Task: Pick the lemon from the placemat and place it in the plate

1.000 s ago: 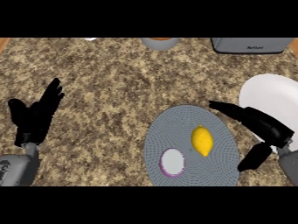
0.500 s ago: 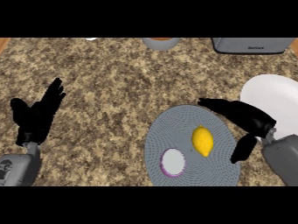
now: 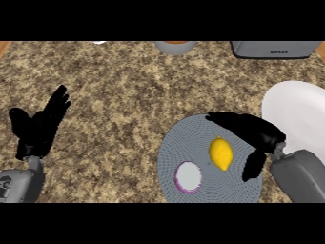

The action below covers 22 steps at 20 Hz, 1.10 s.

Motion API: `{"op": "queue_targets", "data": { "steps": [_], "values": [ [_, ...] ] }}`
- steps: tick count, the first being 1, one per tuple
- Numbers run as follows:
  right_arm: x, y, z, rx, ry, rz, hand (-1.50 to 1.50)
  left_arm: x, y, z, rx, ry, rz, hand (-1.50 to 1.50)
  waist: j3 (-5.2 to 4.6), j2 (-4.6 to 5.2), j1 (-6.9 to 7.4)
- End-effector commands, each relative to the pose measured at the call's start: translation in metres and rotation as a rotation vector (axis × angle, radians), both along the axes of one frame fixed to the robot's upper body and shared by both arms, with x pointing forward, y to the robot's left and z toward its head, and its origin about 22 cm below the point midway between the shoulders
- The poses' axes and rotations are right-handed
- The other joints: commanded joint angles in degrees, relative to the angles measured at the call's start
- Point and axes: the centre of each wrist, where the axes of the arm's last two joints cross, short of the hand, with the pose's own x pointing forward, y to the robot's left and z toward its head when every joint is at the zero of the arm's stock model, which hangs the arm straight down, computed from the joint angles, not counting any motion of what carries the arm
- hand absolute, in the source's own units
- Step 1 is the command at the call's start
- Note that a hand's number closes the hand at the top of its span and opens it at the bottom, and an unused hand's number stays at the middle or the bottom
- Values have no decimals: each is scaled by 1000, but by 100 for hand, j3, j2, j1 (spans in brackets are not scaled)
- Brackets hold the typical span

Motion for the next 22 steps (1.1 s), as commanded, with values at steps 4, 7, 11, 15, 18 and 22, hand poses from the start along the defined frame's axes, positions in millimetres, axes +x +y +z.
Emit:
{"op": "queue_targets", "data": {
  "steps": [4, 7, 11, 15, 18, 22],
  "values": [
    [10, 25, -42, -43, -10, 12, -150, 0, 0, 2, -6, 8, -7, 0, 1, 7, 27],
    [5, 21, -26, -79, 7, 19, -150, 2, -20, -13, 5, -3, -3, 0, -1, 2, -7],
    [8, 25, -43, -113, 41, 77, -150, 7, -4, 17, -4, 11, 13, 0, 1, 2, 10],
    [-5, 42, -47, -105, 41, 194, 150, -11, -6, -27, 5, 6, -13, 0, -2, 9, 8],
    [20, 17, -45, -64, 41, 170, 150, 12, -6, -8, 1, -1, 7, 0, 0, 18, 10],
    [6, 44, -45, -22, 37, 157, 150, 4, -19, -1, 1, -4, -1, 0, 0, 4, 6]
  ]
}}
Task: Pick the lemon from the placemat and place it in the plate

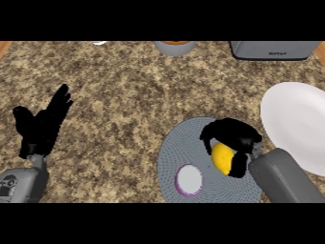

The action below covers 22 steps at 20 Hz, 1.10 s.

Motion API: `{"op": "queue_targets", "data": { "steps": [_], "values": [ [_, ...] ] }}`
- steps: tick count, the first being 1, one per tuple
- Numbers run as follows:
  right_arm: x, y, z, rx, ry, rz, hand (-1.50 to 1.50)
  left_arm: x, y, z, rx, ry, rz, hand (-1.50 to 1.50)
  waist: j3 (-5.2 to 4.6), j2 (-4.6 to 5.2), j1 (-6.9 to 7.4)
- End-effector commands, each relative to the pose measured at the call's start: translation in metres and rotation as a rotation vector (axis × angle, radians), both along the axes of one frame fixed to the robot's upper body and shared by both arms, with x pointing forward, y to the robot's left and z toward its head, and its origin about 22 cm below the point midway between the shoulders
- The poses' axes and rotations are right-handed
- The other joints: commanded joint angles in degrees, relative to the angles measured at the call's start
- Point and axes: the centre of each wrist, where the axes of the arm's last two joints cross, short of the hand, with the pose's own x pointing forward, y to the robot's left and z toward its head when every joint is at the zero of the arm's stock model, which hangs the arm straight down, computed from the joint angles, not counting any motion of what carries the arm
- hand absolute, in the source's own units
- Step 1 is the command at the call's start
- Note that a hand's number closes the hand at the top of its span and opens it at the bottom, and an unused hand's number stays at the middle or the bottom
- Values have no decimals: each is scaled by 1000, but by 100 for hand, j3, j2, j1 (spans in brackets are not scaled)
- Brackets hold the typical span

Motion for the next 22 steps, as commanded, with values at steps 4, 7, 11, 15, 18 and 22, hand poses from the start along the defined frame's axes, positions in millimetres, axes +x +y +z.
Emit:
{"op": "queue_targets", "data": {
  "steps": [4, 7, 11, 15, 18, 22],
  "values": [
    [-96, -31, -24, 112, 82, 221, 150, -13, 11, 1, -10, 8, 46, 0, 40, -22, -223],
    [-141, -37, -5, 173, 46, 330, 150, -27, 22, -14, -2, 31, 59, 0, 32, -51, -335],
    [-162, -75, 20, 195, -217, 277, 150, -13, 19, 2, 6, 13, 42, 0, 40, -8, -268],
    [-171, -88, 49, 389, -420, 137, 150, -17, 18, -5, -5, 11, 64, 0, 42, -17, -372],
    [-171, -101, 73, 501, -619, 25, 150, -25, 16, -13, -14, 14, 81, 0, 43, -21, -388],
    [-187, -119, 95, 531, -713, -154, 150, -19, 18, 0, 10, -3, 43, 0, 39, 12, -233]
  ]
}}
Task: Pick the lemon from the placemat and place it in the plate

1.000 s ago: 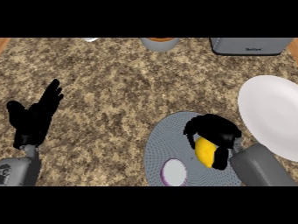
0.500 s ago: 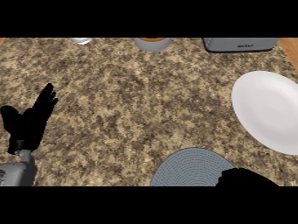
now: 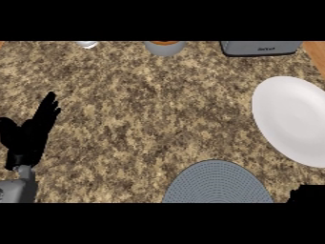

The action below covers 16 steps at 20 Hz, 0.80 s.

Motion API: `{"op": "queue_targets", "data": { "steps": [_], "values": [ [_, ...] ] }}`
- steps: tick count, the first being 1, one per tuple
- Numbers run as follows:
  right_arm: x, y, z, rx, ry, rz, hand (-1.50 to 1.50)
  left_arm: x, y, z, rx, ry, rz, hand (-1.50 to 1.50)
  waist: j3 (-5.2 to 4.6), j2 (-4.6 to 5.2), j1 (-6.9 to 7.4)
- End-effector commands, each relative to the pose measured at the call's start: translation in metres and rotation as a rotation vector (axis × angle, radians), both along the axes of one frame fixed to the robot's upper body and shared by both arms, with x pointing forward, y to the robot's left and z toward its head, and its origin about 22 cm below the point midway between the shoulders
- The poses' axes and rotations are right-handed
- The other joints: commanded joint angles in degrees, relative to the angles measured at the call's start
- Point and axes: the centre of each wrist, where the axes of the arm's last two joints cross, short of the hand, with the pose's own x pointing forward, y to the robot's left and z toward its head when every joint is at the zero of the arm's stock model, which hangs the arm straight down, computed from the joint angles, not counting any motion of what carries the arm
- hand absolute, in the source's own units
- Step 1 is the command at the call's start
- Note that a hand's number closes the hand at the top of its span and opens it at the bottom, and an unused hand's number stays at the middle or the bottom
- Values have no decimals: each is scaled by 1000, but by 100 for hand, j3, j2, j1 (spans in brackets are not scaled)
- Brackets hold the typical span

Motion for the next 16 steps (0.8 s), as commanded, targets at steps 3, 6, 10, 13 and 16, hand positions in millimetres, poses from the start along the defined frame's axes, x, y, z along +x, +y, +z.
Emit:
{"op": "queue_targets", "data": {
  "steps": [3, 6, 10, 13, 16],
  "values": [
    [-9, -46, 14, 161, -47, -223, 150, 10, -21, 2, -4, -15, -30, 0, 2, 54, 186],
    [18, -56, 17, 211, 40, -272, 150, 6, -6, 8, 0, -14, -57, 0, 1, 66, 312],
    [36, -95, 28, 257, 57, -337, 150, 26, -16, 1, -11, -13, -48, 0, -1, 73, 276],
    [69, -124, 37, 273, 42, -392, 150, 15, -24, -7, 18, -5, -55, 0, 2, 78, 339],
    [88, -147, 30, 245, 63, -408, 150, 20, -13, 7, -26, -14, -70, 0, 3, 74, 345]
  ]
}}
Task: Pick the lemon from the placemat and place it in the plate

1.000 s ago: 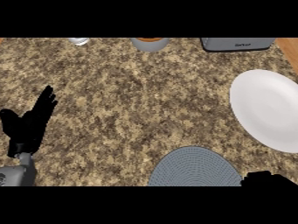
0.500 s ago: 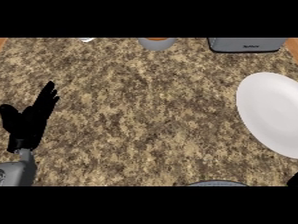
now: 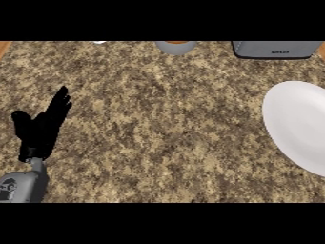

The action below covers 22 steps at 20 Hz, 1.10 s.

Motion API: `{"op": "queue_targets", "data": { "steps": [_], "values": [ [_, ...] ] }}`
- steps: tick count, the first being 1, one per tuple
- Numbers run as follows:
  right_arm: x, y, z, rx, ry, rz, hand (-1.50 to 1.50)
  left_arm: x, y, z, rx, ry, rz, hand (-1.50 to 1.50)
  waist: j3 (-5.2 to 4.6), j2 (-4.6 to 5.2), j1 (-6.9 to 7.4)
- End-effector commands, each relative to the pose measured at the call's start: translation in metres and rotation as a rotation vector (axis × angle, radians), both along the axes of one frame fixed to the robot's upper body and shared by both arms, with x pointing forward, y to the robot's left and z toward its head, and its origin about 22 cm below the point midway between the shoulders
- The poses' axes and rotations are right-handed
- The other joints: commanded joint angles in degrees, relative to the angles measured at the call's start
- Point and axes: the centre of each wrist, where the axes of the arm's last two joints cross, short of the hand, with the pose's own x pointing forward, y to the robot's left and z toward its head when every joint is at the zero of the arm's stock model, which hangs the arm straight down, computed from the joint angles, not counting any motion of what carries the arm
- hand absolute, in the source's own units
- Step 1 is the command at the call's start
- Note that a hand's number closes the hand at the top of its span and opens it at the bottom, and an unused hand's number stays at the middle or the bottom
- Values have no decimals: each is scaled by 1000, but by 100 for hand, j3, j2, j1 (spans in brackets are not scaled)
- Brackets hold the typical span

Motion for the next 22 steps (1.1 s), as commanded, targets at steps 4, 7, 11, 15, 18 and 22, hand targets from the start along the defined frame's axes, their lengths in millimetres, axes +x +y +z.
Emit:
{"op": "queue_targets", "data": {
  "steps": [4, 7, 11, 15, 18, 22],
  "values": [
    [46, -33, -30, -51, 39, -53, 150, 1, 10, 3, -11, 2, -11, 0, 2, 5, 26],
    [64, -55, -22, -148, 94, -68, 150, -2, 15, 5, -9, -1, -10, 0, 4, 19, 85],
    [75, -68, -32, -86, 283, -34, 150, 2, 6, 5, -1, -10, -21, 0, 5, 37, 118],
    [95, -67, -39, -139, 336, 81, -150, 9, -6, 14, 7, -3, -23, 0, 8, 29, 105],
    [94, -65, -70, -70, 257, 137, -150, 19, -5, 22, -1, -5, -30, 0, 10, 27, 68],
    [103, -72, -49, 63, 82, 187, -150, 23, -10, 16, -13, -11, -19, 0, 11, 25, 13]
  ]
}}
